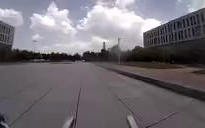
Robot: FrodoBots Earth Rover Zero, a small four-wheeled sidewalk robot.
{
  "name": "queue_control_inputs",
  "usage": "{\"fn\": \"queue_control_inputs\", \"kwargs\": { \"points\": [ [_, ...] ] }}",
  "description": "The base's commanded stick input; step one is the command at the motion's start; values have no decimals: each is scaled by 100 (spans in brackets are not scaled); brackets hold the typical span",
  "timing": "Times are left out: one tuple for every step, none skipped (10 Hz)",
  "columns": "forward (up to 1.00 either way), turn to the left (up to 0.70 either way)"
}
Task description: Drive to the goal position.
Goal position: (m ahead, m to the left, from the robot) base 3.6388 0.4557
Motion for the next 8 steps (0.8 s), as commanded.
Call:
{"fn": "queue_control_inputs", "kwargs": {
  "points": [
    [70,0],
    [70,0],
    [70,0],
    [70,0],
    [70,0],
    [70,0],
    [70,0],
    [70,0]
  ]
}}
